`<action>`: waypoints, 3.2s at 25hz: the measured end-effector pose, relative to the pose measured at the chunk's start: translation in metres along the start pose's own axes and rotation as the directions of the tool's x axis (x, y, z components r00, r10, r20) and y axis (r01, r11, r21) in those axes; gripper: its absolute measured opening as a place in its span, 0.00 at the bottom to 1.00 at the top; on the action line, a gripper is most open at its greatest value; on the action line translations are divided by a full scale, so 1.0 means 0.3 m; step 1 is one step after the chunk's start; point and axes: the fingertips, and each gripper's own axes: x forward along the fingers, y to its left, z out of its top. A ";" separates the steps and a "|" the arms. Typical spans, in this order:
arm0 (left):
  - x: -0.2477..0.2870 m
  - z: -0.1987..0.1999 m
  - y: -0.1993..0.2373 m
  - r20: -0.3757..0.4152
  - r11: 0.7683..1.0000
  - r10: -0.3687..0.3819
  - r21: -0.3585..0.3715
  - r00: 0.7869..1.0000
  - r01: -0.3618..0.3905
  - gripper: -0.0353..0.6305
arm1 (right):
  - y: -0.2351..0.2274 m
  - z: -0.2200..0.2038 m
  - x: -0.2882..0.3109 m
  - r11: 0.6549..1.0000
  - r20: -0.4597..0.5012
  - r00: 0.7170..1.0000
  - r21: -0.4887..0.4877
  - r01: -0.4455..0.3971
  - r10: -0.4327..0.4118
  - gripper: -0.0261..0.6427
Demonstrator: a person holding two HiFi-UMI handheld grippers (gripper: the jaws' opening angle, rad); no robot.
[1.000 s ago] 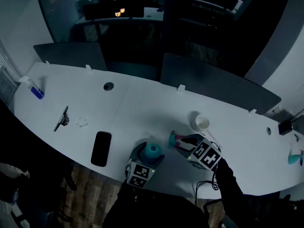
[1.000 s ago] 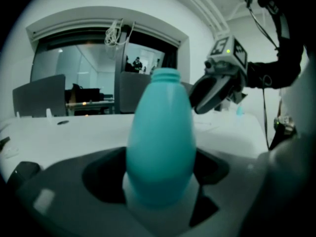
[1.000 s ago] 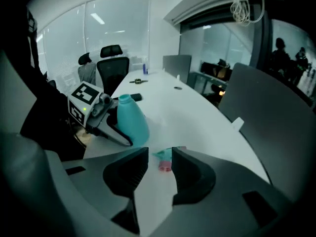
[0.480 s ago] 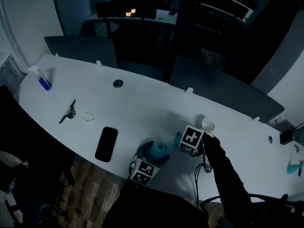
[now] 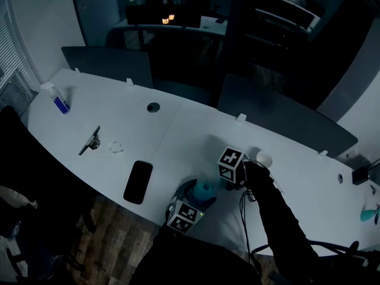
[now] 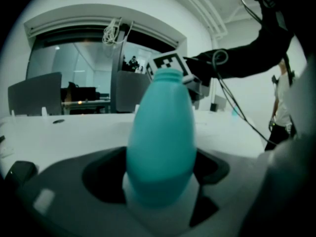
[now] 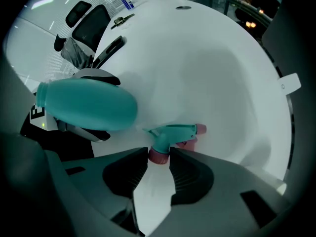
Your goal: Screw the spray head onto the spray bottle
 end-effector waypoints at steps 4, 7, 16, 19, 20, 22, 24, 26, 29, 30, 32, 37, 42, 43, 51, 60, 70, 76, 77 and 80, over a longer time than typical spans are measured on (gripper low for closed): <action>0.001 -0.001 -0.009 -0.003 1.000 -0.009 0.002 1.000 0.009 0.65 | 0.016 0.009 0.037 0.999 -0.002 1.000 0.042 0.019 -0.019 0.24; 0.001 -0.001 -0.003 -0.005 1.000 -0.009 0.006 1.000 0.009 0.65 | 0.016 0.021 0.036 0.996 0.008 0.996 -0.004 0.094 -0.094 0.24; 0.002 -0.005 -0.003 -0.005 1.000 -0.012 0.004 1.000 0.012 0.65 | 0.040 0.069 -0.171 0.991 0.531 0.837 0.099 0.095 -0.133 0.24; 0.003 0.000 -0.003 0.002 1.000 -0.013 0.008 1.000 0.013 0.65 | 0.107 0.099 -0.426 0.993 0.808 0.577 0.103 0.061 -0.119 0.24; 0.001 0.003 -0.003 0.001 1.000 -0.013 0.009 1.000 0.013 0.65 | 0.135 0.103 -0.525 0.993 0.878 0.465 0.095 0.065 -0.115 0.24; -0.002 0.004 -0.005 -0.005 1.000 -0.012 0.007 1.000 0.012 0.65 | 0.204 0.100 -0.713 0.994 0.966 0.243 0.072 0.083 -0.090 0.24; -0.002 0.004 -0.007 -0.005 1.000 -0.012 0.007 1.000 0.012 0.65 | 0.278 0.086 -0.861 0.992 0.996 0.072 0.051 0.118 -0.059 0.24; -0.001 0.006 -0.006 -0.005 1.000 -0.011 0.007 1.000 0.011 0.65 | 0.343 0.073 -0.959 0.986 0.998 -0.046 0.038 0.163 -0.031 0.24; 0.000 0.007 -0.008 -0.005 1.000 -0.011 0.005 1.000 0.011 0.65 | 0.397 0.081 -0.974 0.980 0.996 -0.089 0.019 0.197 -0.001 0.24; 0.001 0.006 -0.010 -0.005 1.000 -0.011 0.005 1.000 0.011 0.65 | 0.404 0.089 -0.952 0.980 0.997 -0.075 0.013 0.199 0.002 0.24; 0.000 0.005 -0.012 -0.006 1.000 -0.012 0.007 1.000 0.012 0.66 | 0.411 0.103 -0.900 0.981 0.999 -0.045 0.005 0.192 0.004 0.24; -0.001 0.005 -0.008 -0.005 1.000 -0.010 0.006 1.000 0.010 0.65 | 0.439 0.134 -0.797 0.970 1.000 -0.009 -0.002 0.244 0.005 0.24; 0.003 0.006 -0.008 -0.005 1.000 -0.009 0.005 1.000 0.009 0.65 | 0.460 0.146 -0.661 0.954 1.000 0.012 -0.004 0.301 0.001 0.24; 0.003 0.006 -0.008 -0.005 1.000 -0.010 0.006 1.000 0.010 0.65 | 0.459 0.146 -0.636 0.954 1.000 0.009 -0.001 0.298 -0.002 0.24; 0.000 0.006 -0.007 -0.004 1.000 -0.010 0.003 1.000 0.010 0.65 | 0.451 0.157 -0.500 0.953 0.999 0.031 0.012 0.304 -0.022 0.24; -0.001 0.006 -0.007 -0.005 1.000 -0.010 0.004 1.000 0.010 0.65 | 0.441 0.172 -0.431 0.911 0.998 0.034 0.033 0.411 -0.052 0.24; -0.001 0.007 -0.007 -0.005 1.000 -0.012 0.004 1.000 0.012 0.65 | 0.434 0.164 -0.426 0.907 0.996 -0.055 0.088 0.413 -0.071 0.24; -0.004 0.009 -0.006 0.004 1.000 -0.013 0.001 1.000 0.013 0.66 | 0.433 0.165 -0.430 0.914 0.992 -0.091 0.115 0.390 -0.086 0.24; -0.010 0.011 -0.009 0.020 0.999 -0.033 -0.006 0.999 0.033 0.66 | 0.432 0.164 -0.428 0.916 0.993 -0.082 0.105 0.387 -0.080 0.24; -0.047 0.020 -0.026 0.063 0.980 -0.190 -0.043 0.980 0.193 0.71 | 0.427 0.160 -0.428 0.918 0.995 -0.069 0.088 0.386 -0.067 0.24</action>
